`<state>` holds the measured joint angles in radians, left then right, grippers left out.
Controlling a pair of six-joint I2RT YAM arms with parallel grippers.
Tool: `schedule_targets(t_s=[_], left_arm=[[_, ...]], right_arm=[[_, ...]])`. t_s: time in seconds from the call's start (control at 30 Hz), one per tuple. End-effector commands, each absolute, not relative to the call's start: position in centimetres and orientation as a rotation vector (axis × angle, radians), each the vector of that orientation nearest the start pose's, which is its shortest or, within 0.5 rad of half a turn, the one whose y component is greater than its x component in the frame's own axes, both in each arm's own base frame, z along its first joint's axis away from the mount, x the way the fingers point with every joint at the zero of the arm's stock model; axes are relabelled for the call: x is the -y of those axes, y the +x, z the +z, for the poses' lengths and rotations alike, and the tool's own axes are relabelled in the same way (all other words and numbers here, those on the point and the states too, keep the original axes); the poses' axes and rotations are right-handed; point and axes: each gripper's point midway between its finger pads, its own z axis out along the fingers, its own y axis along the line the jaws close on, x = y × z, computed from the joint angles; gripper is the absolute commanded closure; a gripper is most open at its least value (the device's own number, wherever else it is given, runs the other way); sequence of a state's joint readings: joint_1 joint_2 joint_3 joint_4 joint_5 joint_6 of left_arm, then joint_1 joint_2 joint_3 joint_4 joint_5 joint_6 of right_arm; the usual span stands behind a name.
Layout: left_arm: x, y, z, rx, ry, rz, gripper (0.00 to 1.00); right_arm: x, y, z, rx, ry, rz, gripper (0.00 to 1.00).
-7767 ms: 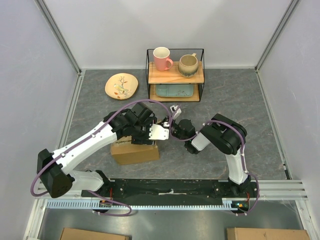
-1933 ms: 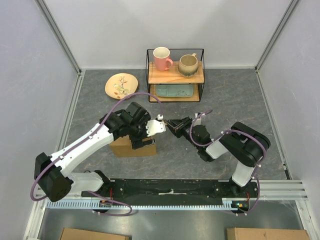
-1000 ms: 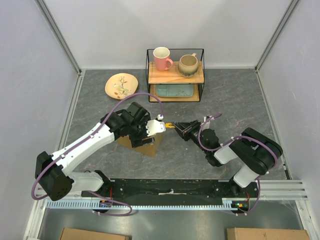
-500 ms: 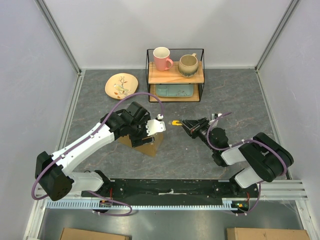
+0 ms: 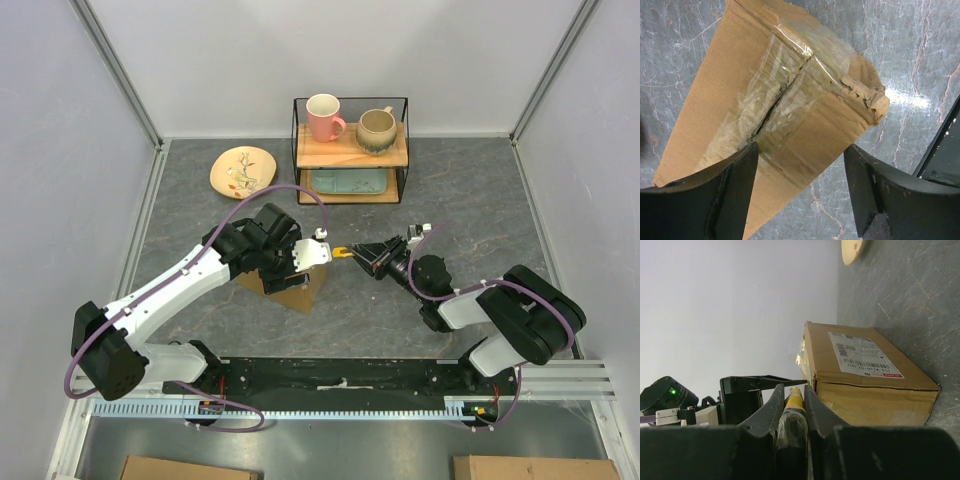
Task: Unpack the express box
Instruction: Cut the express box at the center of the board.
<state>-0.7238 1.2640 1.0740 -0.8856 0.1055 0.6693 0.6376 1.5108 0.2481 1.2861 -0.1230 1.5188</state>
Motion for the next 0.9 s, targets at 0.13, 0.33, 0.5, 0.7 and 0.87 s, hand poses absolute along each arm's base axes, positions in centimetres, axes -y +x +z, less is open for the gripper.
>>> schedule_targets(t_s=[0.13, 0.33, 0.5, 0.7, 0.87], left_arm=[[18.8, 22.5, 15.2, -1.990, 1.668, -0.158, 0.25], [18.9, 22.6, 15.4, -1.985, 1.665, -0.161, 0.26], [18.8, 22.5, 15.5, -1.985, 1.660, -0.160, 0.26], [18.8, 22.4, 15.6, -1.982, 1.659, -0.165, 0.26], [18.8, 22.4, 15.6, -1.981, 1.657, -0.161, 0.26]], right_arm=[[-27.4, 25.3, 23.7, -1.432, 0.479, 1.904, 1.00], [-27.9, 25.4, 22.7, -1.472, 0.475, 1.895, 1.00], [-28.4, 25.5, 22.4, -1.474, 0.479, 1.911, 1.00], [-28.5, 25.7, 22.7, -1.451, 0.487, 1.928, 1.00], [-28.6, 25.9, 23.6, -1.420, 0.481, 1.945, 1.00]])
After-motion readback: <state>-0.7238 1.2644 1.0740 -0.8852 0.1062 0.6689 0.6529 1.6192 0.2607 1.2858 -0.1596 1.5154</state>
